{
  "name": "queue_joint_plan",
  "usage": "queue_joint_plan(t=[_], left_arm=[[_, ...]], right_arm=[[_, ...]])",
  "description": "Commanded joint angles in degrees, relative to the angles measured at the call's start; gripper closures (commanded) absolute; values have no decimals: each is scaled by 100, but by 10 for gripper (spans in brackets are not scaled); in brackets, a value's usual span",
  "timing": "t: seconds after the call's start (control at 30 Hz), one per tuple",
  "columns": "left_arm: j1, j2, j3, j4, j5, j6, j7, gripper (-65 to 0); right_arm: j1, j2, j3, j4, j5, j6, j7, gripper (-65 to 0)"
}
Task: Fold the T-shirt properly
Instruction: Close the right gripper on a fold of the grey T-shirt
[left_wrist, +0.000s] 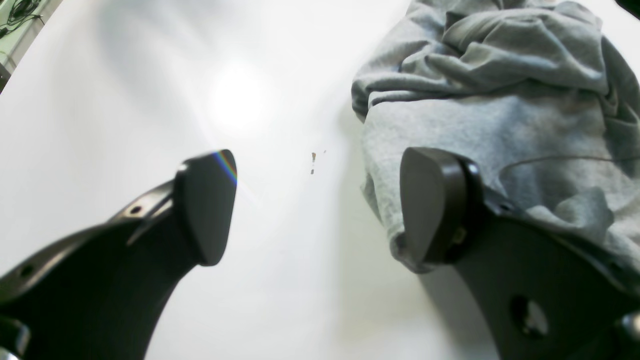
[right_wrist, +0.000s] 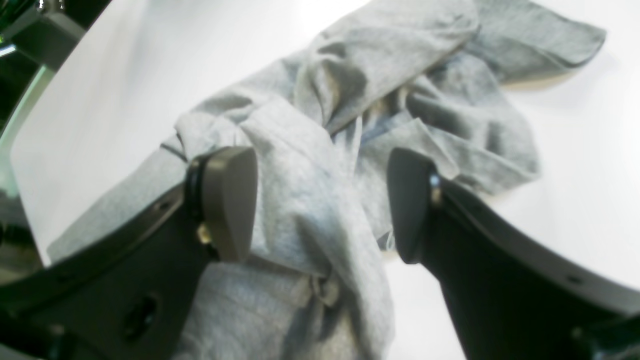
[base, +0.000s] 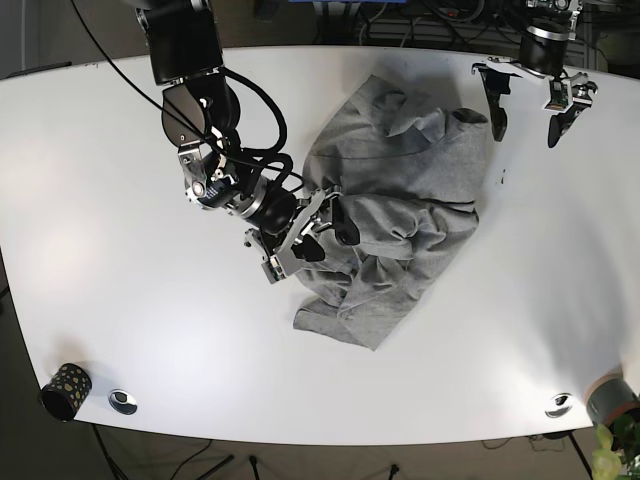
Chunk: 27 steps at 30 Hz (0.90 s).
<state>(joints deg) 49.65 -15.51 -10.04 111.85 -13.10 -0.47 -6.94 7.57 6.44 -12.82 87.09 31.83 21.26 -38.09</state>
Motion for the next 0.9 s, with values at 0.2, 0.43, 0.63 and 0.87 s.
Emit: queue_joint_plan(t=[0.2,0.43,0.63,0.87], left_arm=[[51,-36,-20,81,5,25,-154,-476],[51,-36,-20,81,5,25,-154,-476],[51,-36,-20,81,5,25,-154,-476],[51,-36,-20,81,5,25,-154,-476]], right_arm=[[750,-191,-314,-687,170,173,-143,-387],[1084,-358,-331,-1417,144,173,-169,-387],[1155,-367,-331,-1663,144,173,-169,-385],[970,-428,-419,-1636,153,173,-169,-385]])
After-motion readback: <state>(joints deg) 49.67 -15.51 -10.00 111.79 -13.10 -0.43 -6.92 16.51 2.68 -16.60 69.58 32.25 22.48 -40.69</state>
